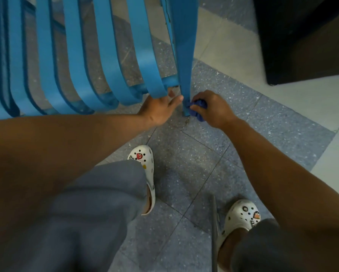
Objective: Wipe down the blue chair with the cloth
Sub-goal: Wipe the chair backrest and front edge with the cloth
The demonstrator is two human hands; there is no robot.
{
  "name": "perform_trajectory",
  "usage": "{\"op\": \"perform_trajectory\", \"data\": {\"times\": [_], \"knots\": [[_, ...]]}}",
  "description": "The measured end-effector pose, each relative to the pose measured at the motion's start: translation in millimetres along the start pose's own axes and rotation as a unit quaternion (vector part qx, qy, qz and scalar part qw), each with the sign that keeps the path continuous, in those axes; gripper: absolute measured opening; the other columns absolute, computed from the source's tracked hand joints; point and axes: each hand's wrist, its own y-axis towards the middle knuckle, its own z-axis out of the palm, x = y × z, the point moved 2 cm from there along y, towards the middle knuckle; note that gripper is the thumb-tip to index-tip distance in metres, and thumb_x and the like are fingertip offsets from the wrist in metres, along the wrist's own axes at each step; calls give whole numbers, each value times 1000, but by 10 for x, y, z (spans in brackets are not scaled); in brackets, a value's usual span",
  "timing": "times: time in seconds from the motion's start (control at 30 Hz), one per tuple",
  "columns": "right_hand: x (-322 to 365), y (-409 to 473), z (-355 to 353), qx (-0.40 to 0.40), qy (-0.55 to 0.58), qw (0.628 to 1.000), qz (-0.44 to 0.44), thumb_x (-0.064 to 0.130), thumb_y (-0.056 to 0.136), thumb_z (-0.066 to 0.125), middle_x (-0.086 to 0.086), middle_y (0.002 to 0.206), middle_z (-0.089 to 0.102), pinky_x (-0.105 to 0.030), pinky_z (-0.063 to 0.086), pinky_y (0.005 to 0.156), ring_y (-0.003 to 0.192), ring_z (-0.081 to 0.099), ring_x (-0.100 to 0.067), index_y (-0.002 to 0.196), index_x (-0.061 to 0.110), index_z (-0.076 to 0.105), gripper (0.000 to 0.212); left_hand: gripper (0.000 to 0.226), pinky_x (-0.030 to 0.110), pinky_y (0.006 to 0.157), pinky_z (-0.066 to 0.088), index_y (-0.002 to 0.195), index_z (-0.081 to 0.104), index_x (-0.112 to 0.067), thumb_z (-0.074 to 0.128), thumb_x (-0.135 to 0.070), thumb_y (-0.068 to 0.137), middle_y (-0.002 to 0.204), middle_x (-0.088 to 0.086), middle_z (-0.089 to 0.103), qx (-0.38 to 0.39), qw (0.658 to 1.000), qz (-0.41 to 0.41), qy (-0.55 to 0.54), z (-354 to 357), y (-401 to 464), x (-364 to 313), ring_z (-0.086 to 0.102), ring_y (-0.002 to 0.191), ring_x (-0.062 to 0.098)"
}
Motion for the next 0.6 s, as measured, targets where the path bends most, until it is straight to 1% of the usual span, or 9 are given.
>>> {"op": "perform_trajectory", "data": {"times": [0.1,0.17,0.27,0.3,0.4,0.43,0.47,0.53,0.6], "knots": [[68,123,21,15,-33,999,-5,30,90,73,-4,96,64,-37,54,69,78,66,-25,101,19,71,15,58,39,83,43,123,60,-6,34,-55,104,105,15,70,23,997,24,68,-28,39,23,64,98,35],[53,177,30,-11,-59,998,2,34,89,73,-1,95,60,-31,44,70,83,61,-24,100,18,70,20,64,44,88,46,127,58,-4,30,-57,103,108,18,70,41,996,22,76,-50,68,47,64,101,37],[43,198,40,-38,-80,996,7,43,87,73,-1,95,62,-30,38,69,81,54,-19,100,21,68,27,65,54,97,47,131,54,-4,30,-57,103,113,19,69,57,995,25,81,-49,105,56,63,106,39],[50,198,51,-40,-87,995,5,43,86,74,-3,97,65,-29,38,69,82,55,-20,101,21,68,28,61,52,98,47,133,54,-5,34,-55,104,116,18,68,44,994,32,90,-32,112,59,63,107,38],[75,196,99,-38,-94,995,15,41,86,75,-6,102,66,-31,40,69,89,61,-25,104,17,68,30,50,25,91,40,136,53,-9,49,-46,103,126,8,63,-38,989,64,130,21,96,62,59,115,26],[73,192,115,-35,-96,994,23,40,87,74,-6,103,66,-32,42,69,90,62,-27,104,17,68,30,49,21,89,38,137,53,-10,51,-45,103,128,6,61,-41,989,66,123,46,94,54,57,117,24],[64,189,127,-30,-99,994,30,39,88,73,-7,104,66,-33,43,70,92,62,-27,105,16,68,30,49,23,91,41,137,51,-10,52,-44,103,129,6,60,-33,992,60,107,70,99,43,57,118,23],[57,182,121,-22,-100,994,30,38,89,72,-7,106,65,-33,44,71,93,62,-28,107,15,68,29,50,37,97,48,139,49,-10,52,-44,102,132,9,59,-15,996,38,78,84,115,22,57,121,26],[62,171,69,-23,-85,996,6,37,89,73,-7,104,64,-31,42,71,93,62,-27,106,16,70,27,49,40,98,49,138,49,-11,53,-44,102,132,8,59,-12,998,30,61,83,123,6,56,123,27]]}}
